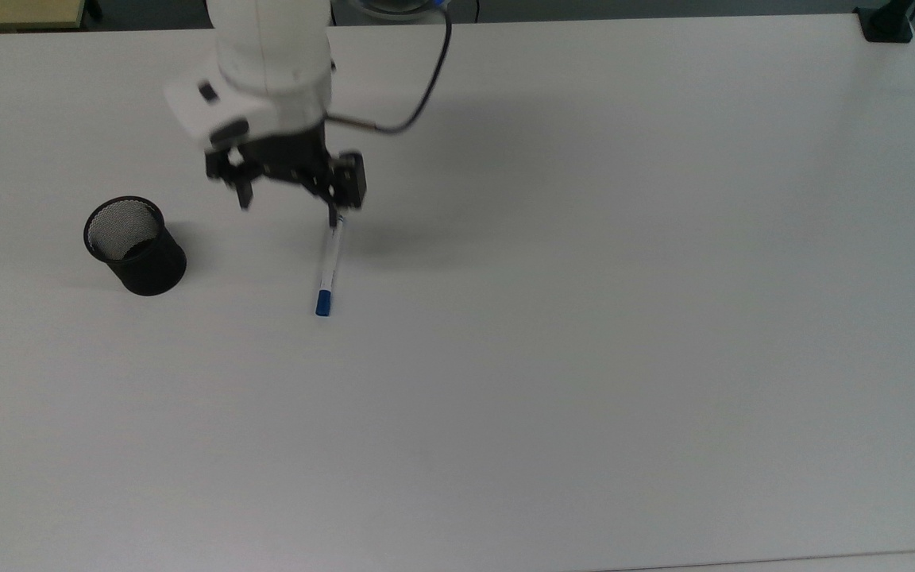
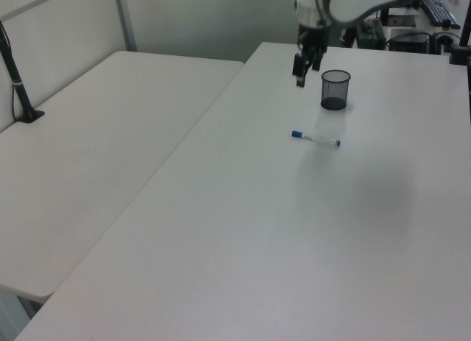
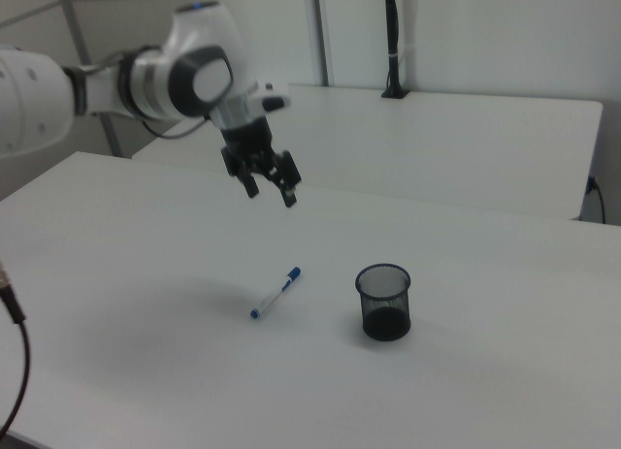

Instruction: Remove the marker

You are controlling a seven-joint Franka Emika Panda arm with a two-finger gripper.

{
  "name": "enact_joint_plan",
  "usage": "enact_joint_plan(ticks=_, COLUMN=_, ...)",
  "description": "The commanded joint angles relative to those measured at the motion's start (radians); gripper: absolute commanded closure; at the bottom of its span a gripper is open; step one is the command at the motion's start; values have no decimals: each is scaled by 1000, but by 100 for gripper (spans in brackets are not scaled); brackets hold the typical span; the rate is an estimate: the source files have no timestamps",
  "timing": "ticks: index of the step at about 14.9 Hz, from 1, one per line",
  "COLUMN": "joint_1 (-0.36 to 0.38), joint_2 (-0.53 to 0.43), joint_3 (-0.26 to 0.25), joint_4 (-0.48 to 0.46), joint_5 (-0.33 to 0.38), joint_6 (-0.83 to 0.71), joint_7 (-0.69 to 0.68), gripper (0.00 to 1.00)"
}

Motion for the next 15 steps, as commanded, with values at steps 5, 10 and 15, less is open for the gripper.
enact_joint_plan(ticks=5, joint_1=-26, joint_2=-276, joint_3=-3, joint_4=-44, joint_5=89, joint_6=-305, joint_7=17, gripper=0)
enact_joint_plan(ticks=10, joint_1=-28, joint_2=-330, joint_3=-19, joint_4=-98, joint_5=158, joint_6=-328, joint_7=-107, gripper=0)
enact_joint_plan(ticks=15, joint_1=-28, joint_2=-305, joint_3=-39, joint_4=-89, joint_5=181, joint_6=-183, joint_7=-176, gripper=0)
